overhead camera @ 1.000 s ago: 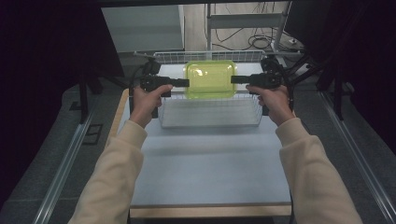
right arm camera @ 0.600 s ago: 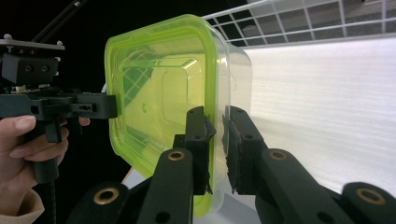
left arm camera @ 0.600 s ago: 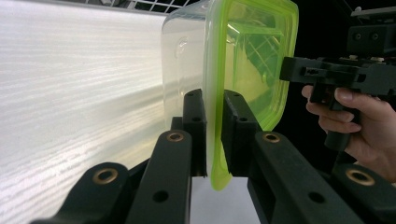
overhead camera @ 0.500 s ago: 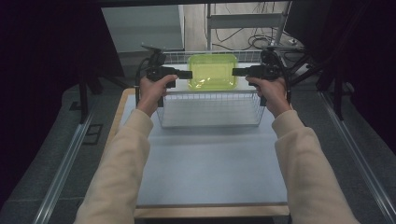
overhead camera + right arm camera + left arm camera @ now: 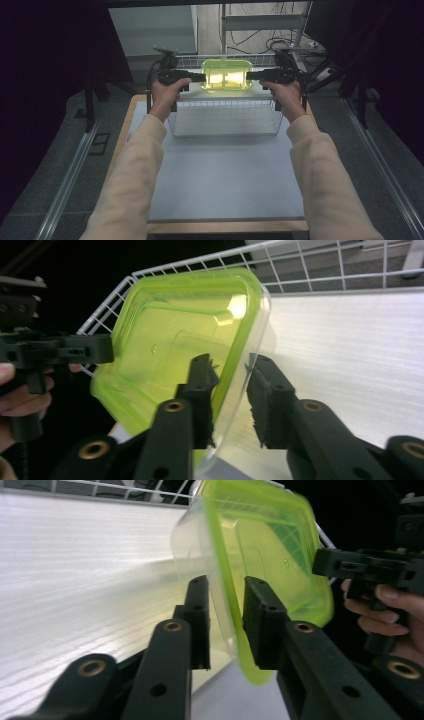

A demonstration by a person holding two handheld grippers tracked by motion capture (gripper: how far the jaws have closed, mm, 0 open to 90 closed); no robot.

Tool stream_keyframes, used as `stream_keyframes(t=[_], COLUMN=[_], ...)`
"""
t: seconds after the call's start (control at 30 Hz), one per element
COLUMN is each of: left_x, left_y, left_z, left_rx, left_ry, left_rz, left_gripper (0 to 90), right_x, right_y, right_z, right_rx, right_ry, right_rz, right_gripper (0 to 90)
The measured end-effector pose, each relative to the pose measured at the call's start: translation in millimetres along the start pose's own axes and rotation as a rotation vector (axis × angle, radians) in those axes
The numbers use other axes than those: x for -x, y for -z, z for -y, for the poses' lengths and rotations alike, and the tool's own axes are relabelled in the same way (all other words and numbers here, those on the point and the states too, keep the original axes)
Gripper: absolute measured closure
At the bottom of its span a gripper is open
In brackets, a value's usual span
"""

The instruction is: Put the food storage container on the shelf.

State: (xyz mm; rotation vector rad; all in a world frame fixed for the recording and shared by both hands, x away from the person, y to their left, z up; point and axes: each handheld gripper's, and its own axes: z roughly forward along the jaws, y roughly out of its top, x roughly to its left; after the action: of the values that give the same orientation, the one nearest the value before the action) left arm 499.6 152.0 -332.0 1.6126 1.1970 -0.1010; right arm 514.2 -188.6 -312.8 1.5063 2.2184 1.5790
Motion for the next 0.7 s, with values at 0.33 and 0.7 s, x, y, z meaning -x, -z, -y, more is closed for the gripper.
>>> stream_keyframes(t=[0.33, 0.7], left_x=[-0.9, 13.7], left_y=[-5.0, 29.9], left_z=[2.0, 20.4], left_rx=[0.031, 0.086], left_ry=[-0.001, -0.062], left_rz=[-0.024, -0.018], left_gripper=[49.4, 32.6], right_x=[-0.9, -13.2], right_y=[-4.3, 35.0], right_z=[3.6, 25.0], right_rx=[0.029, 0.116], right_ry=[0.043, 0.161], right_rz=[0.077, 0.037], right_gripper=[48.7, 32.7])
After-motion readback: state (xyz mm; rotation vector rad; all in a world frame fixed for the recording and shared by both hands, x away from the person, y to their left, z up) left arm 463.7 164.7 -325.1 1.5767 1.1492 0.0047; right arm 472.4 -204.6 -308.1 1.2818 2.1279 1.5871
